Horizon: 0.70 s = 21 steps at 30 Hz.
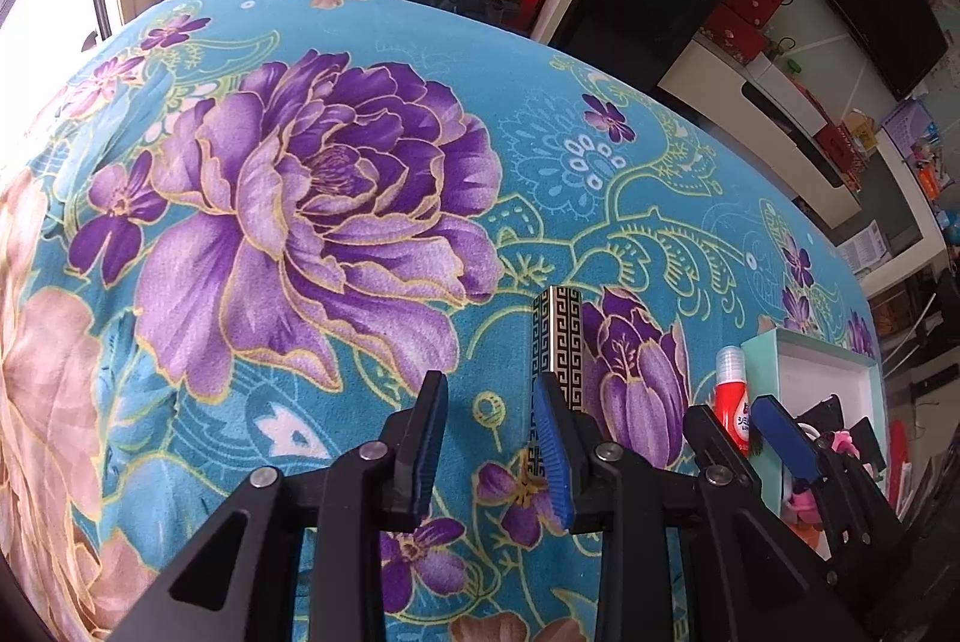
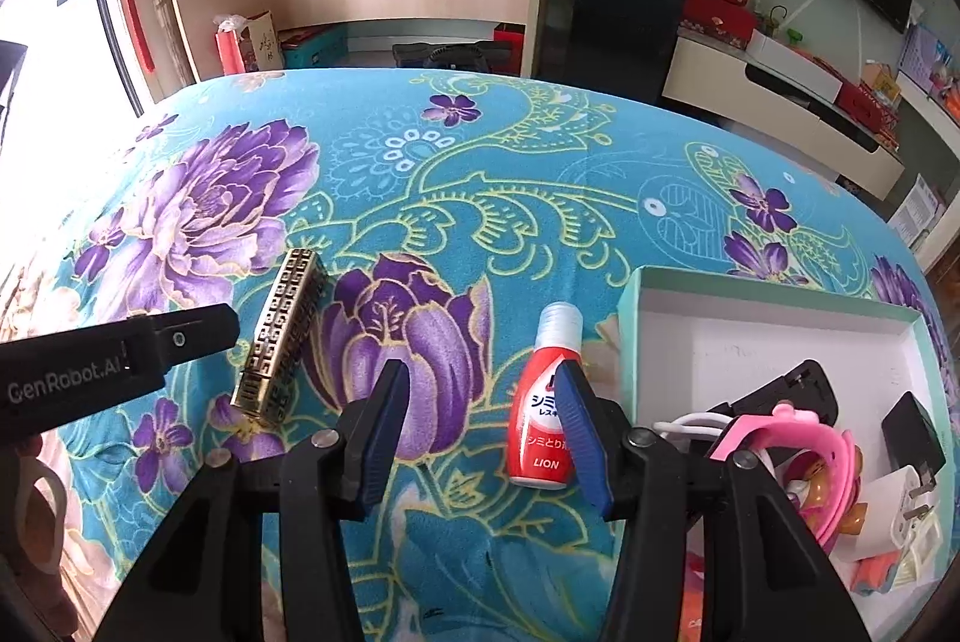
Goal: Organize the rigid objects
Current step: 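Lift the gold box with the left gripper while the right gripper grasps the red-capped bottle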
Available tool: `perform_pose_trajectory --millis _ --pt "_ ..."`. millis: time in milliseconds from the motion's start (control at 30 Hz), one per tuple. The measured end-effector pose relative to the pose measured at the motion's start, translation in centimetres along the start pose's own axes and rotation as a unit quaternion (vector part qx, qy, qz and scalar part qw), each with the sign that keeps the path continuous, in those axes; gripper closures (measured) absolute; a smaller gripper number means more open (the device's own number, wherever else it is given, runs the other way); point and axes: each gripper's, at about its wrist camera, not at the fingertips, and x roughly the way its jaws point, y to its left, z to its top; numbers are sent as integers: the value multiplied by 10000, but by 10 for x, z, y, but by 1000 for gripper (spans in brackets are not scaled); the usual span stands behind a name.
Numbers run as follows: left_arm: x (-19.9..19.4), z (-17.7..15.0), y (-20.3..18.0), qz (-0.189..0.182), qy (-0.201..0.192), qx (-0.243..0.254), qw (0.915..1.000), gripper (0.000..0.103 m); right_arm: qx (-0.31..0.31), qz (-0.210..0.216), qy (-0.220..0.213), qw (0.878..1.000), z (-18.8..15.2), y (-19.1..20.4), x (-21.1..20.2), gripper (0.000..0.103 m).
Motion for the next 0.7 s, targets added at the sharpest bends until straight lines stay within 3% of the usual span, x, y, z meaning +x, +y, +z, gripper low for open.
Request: perform_pose_trajectory --millis 100,300,533,700 --pt "2 0 -6 -55 -2 104 9999 53 33 36 31 10000 0 -4 1 52" --pt "15 0 -21 -102 105 364 9992 53 -309 -194 104 9993 -2 6 6 52" --pt "29 0 -38 328 85 821 9960 53 -54 337 60 9994 -1 -1 0 53" --pt "35 1 -44 554 37 1029 9931 54 -246 -105 95 9996 -2 4 4 58"
